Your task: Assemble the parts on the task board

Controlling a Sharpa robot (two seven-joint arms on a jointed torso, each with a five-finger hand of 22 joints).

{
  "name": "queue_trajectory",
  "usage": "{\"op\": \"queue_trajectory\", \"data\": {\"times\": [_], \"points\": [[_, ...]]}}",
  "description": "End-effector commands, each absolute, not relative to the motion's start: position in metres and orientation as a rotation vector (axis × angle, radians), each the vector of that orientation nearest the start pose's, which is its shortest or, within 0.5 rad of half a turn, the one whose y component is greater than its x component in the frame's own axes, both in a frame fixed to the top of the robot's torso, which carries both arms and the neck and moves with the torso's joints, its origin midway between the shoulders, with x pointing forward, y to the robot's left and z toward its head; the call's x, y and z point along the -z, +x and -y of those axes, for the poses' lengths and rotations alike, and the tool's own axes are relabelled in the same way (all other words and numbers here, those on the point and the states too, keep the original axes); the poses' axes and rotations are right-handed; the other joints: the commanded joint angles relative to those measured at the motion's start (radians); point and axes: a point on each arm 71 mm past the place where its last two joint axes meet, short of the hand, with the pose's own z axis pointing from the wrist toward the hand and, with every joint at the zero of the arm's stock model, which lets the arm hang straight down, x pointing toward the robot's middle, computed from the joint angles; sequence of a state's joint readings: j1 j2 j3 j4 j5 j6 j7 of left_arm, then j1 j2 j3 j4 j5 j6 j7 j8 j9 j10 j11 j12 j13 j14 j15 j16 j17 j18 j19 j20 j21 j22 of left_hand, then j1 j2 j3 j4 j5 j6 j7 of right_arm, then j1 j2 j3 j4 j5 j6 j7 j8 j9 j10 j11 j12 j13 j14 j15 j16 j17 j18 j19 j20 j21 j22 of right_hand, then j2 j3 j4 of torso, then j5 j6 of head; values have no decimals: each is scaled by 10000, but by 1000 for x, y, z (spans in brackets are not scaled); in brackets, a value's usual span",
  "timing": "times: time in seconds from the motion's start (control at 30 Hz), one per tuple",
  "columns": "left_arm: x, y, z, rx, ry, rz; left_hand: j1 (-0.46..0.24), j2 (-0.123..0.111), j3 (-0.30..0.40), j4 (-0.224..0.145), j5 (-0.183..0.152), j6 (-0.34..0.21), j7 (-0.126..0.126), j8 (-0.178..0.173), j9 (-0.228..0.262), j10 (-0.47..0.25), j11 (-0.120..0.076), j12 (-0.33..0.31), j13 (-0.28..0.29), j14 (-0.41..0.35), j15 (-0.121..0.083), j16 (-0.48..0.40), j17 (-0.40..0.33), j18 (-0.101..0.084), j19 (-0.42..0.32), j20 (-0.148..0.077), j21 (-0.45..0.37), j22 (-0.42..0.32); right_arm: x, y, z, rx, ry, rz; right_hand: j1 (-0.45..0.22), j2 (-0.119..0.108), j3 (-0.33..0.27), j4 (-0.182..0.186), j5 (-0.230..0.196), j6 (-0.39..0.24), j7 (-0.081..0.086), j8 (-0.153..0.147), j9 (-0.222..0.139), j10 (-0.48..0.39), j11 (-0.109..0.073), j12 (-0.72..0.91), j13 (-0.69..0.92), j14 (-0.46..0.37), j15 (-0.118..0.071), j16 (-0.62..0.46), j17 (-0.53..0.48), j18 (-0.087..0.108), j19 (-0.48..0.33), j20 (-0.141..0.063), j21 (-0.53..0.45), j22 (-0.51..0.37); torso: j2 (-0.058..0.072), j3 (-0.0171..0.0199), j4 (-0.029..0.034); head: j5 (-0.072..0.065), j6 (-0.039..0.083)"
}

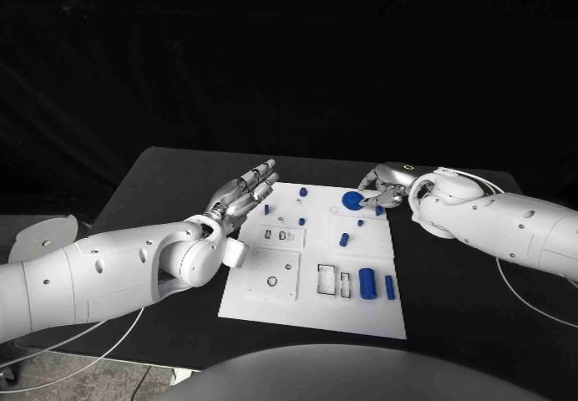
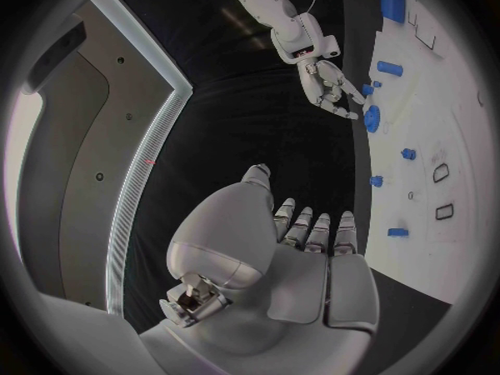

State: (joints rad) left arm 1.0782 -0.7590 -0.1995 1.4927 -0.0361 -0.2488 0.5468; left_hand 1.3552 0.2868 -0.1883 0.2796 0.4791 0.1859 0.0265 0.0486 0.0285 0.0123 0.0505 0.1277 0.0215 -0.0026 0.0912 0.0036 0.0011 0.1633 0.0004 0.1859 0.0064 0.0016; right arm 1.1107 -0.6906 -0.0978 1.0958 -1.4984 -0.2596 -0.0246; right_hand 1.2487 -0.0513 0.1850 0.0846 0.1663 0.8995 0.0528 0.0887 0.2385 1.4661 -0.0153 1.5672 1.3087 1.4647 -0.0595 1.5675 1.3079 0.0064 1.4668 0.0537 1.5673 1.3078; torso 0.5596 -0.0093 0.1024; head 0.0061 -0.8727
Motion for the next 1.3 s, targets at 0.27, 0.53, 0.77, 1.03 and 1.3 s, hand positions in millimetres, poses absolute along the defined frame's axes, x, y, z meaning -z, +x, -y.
{"op": "queue_trajectory", "data": {"times": [0.27,0.53,0.77,1.03,1.3], "points": [[280,437,-172,16405,-10992,-15920,97,-21,68,12,58,14,-3,42,13,-3,104,57,11,26,73,-36,-11,28,-4,67,-64,-16,281,525,252,-4007,-1670,-18532,246,167,116,-332,638,-778,-78,-228,138,1047,-137,36,2621,1061,-166,33,2629,-64,1040,-155,35,2630,-17,-10,-8,39,1],[280,437,-172,16437,-10993,-15949,102,-28,71,9,62,15,-7,42,13,-2,116,63,11,26,78,-36,-11,25,-4,71,-64,-16,283,527,248,-3966,-1638,-18698,201,251,159,-325,816,-824,54,-217,181,1047,-60,36,2621,1061,-123,33,2629,-64,1040,-138,35,2630,-9,1,-2,31,1],[281,437,-171,16463,-10998,-15985,106,-36,72,6,62,7,-10,40,12,-2,127,62,11,26,82,-36,-11,23,-4,74,-64,-16,285,531,246,-3876,-1570,-18899,-307,318,31,-17,865,-957,215,-217,196,1047,83,36,2621,1061,-1,33,2629,-64,1040,-38,35,2630,-2,-4,-11,24,1],[281,437,-170,16516,-10996,-16021,106,-36,72,6,62,7,-10,40,12,-2,127,62,11,26,82,-36,-11,23,-4,74,-64,-16,290,533,239,-3910,-1633,-18976,-361,321,12,9,822,-882,271,-176,223,1047,125,36,2621,1061,33,33,2629,-64,1040,-5,35,2630,7,10,10,48,1],[281,437,-170,16537,-11008,-16059,113,-43,76,2,65,-5,-16,37,10,-2,146,67,10,26,89,-36,-11,20,-4,79,-64,-16,298,535,235,-3882,-1642,-19080,-345,358,42,-4,903,-785,328,-137,255,1047,174,36,2621,1061,74,33,2629,-64,1040,31,35,2630,6,4,5,72,1]]}}
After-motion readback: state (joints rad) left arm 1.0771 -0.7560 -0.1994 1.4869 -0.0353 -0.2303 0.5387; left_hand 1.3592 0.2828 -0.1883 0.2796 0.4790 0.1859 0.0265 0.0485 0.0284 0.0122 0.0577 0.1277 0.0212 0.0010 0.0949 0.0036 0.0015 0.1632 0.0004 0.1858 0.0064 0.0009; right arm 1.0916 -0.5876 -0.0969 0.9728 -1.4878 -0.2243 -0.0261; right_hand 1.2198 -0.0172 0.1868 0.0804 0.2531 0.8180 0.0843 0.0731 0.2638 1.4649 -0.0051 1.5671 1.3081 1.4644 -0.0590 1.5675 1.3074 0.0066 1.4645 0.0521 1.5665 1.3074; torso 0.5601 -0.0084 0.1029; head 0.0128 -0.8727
